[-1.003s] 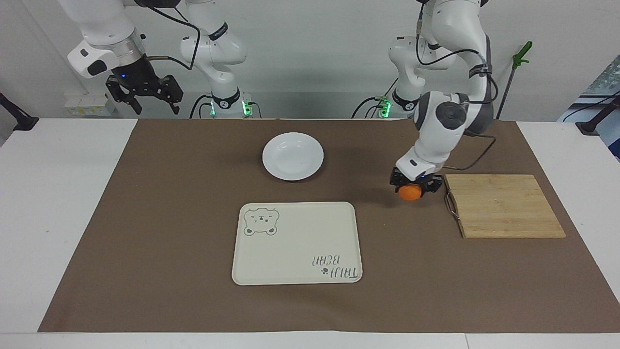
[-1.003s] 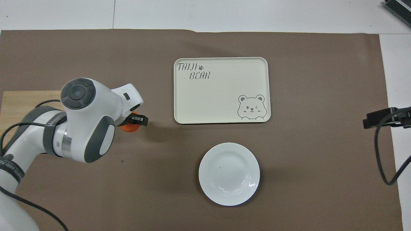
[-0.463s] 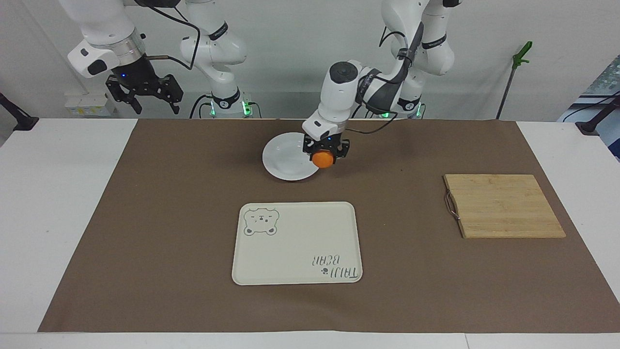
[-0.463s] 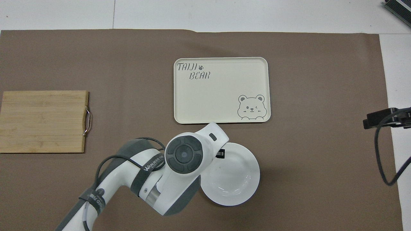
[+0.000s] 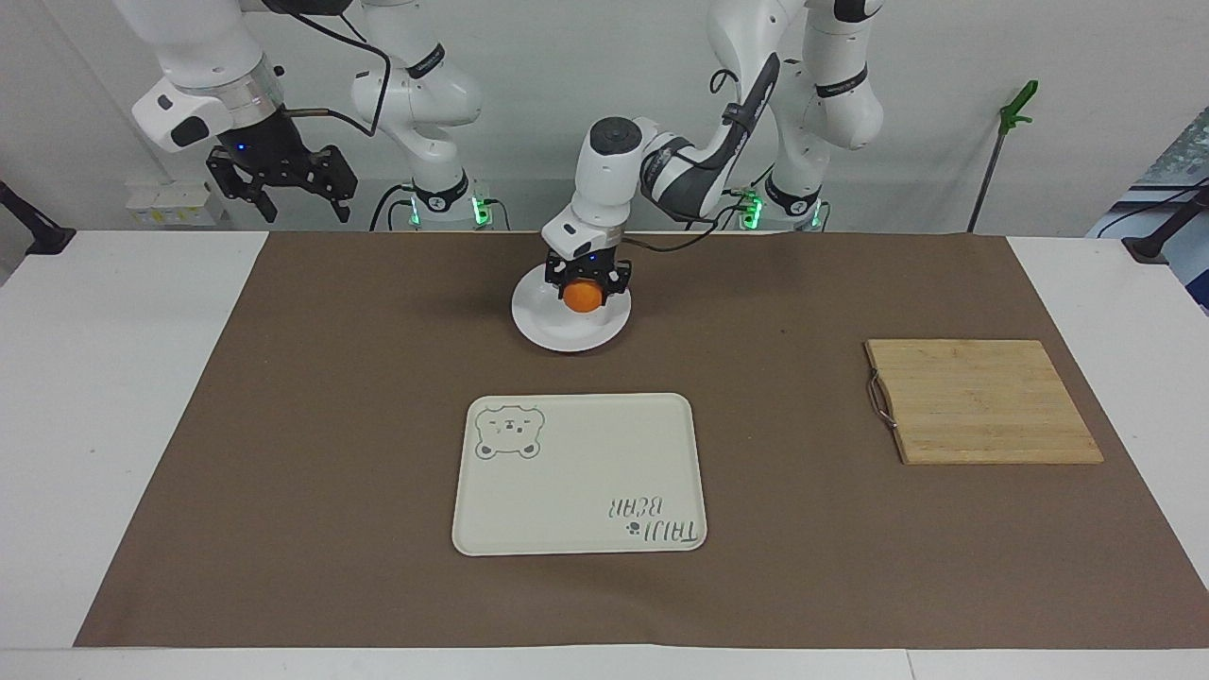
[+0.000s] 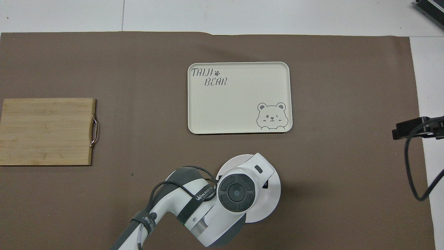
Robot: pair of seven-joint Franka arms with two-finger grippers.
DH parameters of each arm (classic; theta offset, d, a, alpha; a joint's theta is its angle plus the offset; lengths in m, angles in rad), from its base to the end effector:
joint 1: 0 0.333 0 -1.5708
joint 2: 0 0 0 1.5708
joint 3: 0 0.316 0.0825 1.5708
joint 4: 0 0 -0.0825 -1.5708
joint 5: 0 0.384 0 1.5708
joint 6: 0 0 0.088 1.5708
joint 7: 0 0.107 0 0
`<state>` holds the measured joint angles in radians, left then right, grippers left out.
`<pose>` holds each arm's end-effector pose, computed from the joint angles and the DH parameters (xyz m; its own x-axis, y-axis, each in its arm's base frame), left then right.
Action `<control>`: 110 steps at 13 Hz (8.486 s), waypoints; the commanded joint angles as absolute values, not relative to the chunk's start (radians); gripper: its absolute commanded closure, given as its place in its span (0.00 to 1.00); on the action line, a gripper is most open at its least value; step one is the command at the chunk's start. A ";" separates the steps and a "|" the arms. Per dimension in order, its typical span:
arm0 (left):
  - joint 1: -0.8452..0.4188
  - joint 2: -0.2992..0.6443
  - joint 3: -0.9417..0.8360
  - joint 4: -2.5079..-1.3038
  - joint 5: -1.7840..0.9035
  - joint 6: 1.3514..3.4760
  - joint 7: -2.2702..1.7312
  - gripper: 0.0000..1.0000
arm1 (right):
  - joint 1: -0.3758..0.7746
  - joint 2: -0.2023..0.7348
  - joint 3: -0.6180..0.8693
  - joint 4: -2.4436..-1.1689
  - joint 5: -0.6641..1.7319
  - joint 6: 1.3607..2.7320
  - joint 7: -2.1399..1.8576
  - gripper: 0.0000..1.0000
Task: Place orange and plate with both arms
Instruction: 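Carry the orange with the left gripper over the white plate, then withdraw the left gripper while the right gripper moves toward the plate, then lower the right gripper and grasp the white plate's rim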
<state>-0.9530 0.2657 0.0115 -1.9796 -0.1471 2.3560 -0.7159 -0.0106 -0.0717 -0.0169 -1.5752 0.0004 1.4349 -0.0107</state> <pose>0.3592 -0.4972 0.3444 0.9919 -0.1270 0.0059 -0.1265 -0.9801 0.1529 0.5175 -0.0145 0.6494 0.9975 -0.0166 -0.0685 -0.0168 -0.9999 -0.0024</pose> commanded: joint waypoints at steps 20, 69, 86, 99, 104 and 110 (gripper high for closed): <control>-0.784 0.112 0.034 -1.945 -0.065 2.093 -0.655 0.00 | -0.031 -0.101 -0.015 -1.638 0.026 1.561 -0.029 0.00; -0.130 -0.133 0.026 -1.669 -0.015 1.489 0.144 0.00 | 0.002 -0.121 -0.014 -2.669 1.157 2.019 -0.796 0.00; -0.144 0.022 0.025 -1.476 -0.017 1.419 0.152 0.00 | 0.141 -0.090 -0.014 -2.714 1.338 2.121 -0.813 0.00; -0.143 -0.011 0.026 -1.513 -0.017 1.453 0.141 0.00 | 0.140 -0.086 -0.014 -2.714 1.338 2.123 -0.821 0.70; -0.146 -0.005 0.026 -1.503 -0.017 1.466 0.150 0.00 | 0.141 -0.084 -0.014 -2.711 1.335 2.125 -0.848 0.92; -0.146 -0.015 0.026 -1.512 -0.017 1.465 0.149 0.00 | 0.156 -0.068 -0.014 -2.692 1.328 2.128 -0.862 1.00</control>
